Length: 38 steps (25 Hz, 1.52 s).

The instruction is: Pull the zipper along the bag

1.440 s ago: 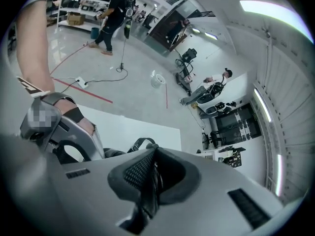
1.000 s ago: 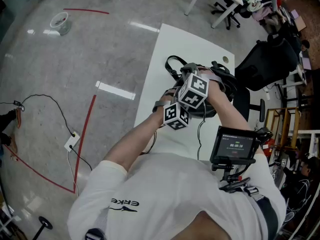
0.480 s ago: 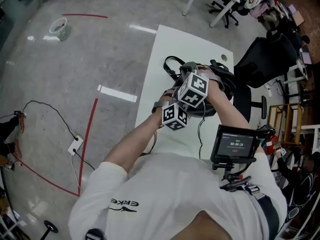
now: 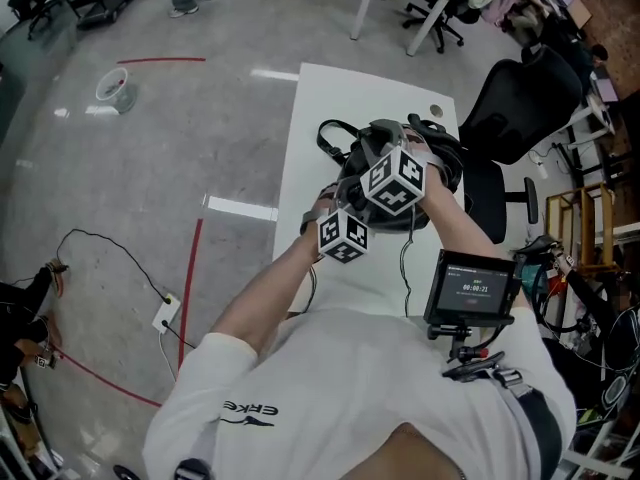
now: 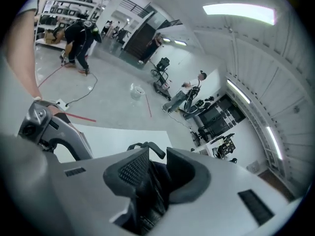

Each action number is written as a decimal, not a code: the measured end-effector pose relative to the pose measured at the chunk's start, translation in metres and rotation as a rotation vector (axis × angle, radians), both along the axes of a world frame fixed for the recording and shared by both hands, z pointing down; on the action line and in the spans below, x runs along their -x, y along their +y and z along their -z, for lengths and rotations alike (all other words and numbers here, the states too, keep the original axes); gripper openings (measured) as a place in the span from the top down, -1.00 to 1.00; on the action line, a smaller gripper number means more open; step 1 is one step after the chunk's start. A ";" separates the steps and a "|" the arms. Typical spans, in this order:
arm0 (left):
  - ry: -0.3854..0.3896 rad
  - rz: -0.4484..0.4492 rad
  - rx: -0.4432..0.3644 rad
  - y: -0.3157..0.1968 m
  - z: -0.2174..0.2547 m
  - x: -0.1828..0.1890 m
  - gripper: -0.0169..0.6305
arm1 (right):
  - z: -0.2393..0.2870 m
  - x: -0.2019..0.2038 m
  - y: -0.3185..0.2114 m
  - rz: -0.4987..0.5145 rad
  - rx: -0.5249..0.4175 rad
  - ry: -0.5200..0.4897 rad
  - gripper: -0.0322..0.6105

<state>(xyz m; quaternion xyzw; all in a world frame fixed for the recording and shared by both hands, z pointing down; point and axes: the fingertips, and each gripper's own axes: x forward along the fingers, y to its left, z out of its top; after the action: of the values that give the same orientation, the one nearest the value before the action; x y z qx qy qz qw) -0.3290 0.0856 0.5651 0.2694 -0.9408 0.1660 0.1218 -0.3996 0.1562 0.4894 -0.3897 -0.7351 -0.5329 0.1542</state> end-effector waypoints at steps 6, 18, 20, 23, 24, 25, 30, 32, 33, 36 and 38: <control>0.010 0.007 -0.001 0.000 0.002 -0.006 0.69 | 0.023 -0.003 -0.030 -0.093 0.150 0.007 0.58; 0.037 0.067 -0.012 0.006 0.006 -0.017 0.69 | 0.054 -0.022 -0.118 -0.262 0.514 0.013 0.58; 0.035 0.082 -0.015 0.004 0.007 -0.021 0.69 | 0.054 -0.029 -0.131 -0.272 0.556 0.024 0.58; 0.028 0.109 -0.036 0.001 0.012 -0.025 0.69 | 0.053 -0.041 -0.148 -0.281 0.610 0.042 0.58; 0.026 0.120 -0.051 0.002 0.013 -0.025 0.69 | 0.050 -0.044 -0.151 -0.283 0.628 0.047 0.58; 0.025 0.133 -0.071 0.004 0.013 -0.025 0.69 | 0.047 -0.046 -0.154 -0.286 0.645 0.054 0.58; 0.012 0.192 -0.190 -0.007 0.041 -0.042 0.69 | 0.047 -0.075 -0.189 -0.320 0.761 0.097 0.59; 0.003 0.216 -0.220 -0.024 0.053 -0.058 0.71 | 0.050 -0.095 -0.214 -0.330 0.814 0.109 0.61; 0.000 0.229 -0.236 -0.031 0.058 -0.065 0.72 | 0.050 -0.104 -0.224 -0.333 0.838 0.115 0.63; -0.023 0.272 -0.280 -0.044 0.067 -0.084 0.76 | 0.045 -0.131 -0.246 -0.341 0.899 0.142 0.70; -0.035 0.299 -0.301 -0.052 0.072 -0.097 0.79 | 0.039 -0.147 -0.260 -0.351 0.923 0.161 0.73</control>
<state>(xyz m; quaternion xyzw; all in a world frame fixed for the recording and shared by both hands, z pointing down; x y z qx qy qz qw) -0.2320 0.0332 0.4931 0.1392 -0.9864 0.0086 0.0871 -0.2523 -0.1035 0.4501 -0.3275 -0.9345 -0.0864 0.1093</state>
